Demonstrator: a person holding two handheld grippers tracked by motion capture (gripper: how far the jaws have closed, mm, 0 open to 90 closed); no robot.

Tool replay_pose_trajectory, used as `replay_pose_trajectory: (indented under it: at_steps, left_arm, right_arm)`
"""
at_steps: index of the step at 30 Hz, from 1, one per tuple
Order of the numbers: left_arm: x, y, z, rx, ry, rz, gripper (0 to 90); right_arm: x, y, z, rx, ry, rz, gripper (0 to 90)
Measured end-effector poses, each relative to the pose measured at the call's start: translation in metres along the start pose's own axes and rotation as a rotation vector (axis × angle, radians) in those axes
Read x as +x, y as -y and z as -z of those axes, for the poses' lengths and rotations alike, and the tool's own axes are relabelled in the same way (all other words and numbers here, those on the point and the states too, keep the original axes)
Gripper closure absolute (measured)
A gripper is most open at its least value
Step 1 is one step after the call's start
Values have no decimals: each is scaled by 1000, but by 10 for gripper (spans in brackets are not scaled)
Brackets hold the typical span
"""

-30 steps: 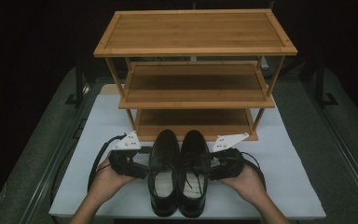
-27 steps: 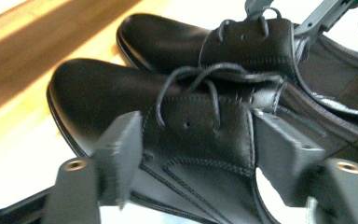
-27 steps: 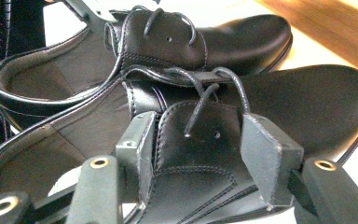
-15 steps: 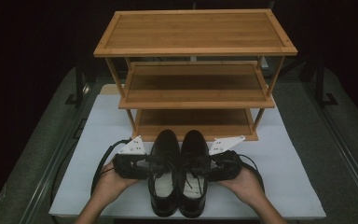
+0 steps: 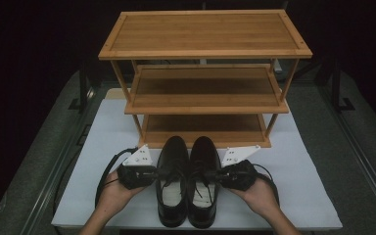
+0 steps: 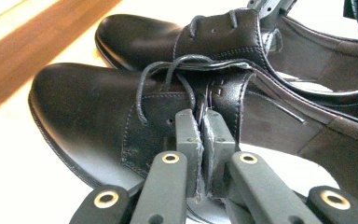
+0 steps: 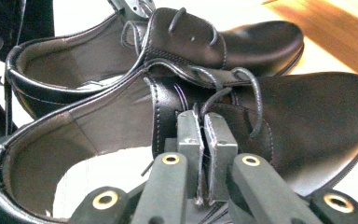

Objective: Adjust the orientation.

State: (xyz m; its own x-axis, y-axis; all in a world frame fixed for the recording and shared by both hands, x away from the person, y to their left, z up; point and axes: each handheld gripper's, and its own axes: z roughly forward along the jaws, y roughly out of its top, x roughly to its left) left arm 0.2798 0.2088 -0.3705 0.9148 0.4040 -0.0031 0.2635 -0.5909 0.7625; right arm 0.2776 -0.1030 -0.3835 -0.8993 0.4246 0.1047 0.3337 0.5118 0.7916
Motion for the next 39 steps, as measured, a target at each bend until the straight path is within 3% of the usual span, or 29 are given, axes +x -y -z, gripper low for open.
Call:
replay_pose_trajectory:
  at_steps: [9,14,26,32,39]
  left_arm:
    - [2,-5,14,-57,-119,9,881]
    - [5,-10,16,-77,-132,23,882]
    - [12,-38,8,-124,-152,19,882]
    - [24,-49,-3,-144,-158,34,882]
    - [41,-56,-23,-179,-191,61,882]
  right_arm:
    - [-7,1,13,-53,62,-28,871]
    - [-11,-1,21,-63,91,-40,871]
    - [-32,-3,50,-107,137,-54,871]
    - [-51,-5,58,-123,150,-58,871]
    - [-75,-10,52,-132,166,-65,870]
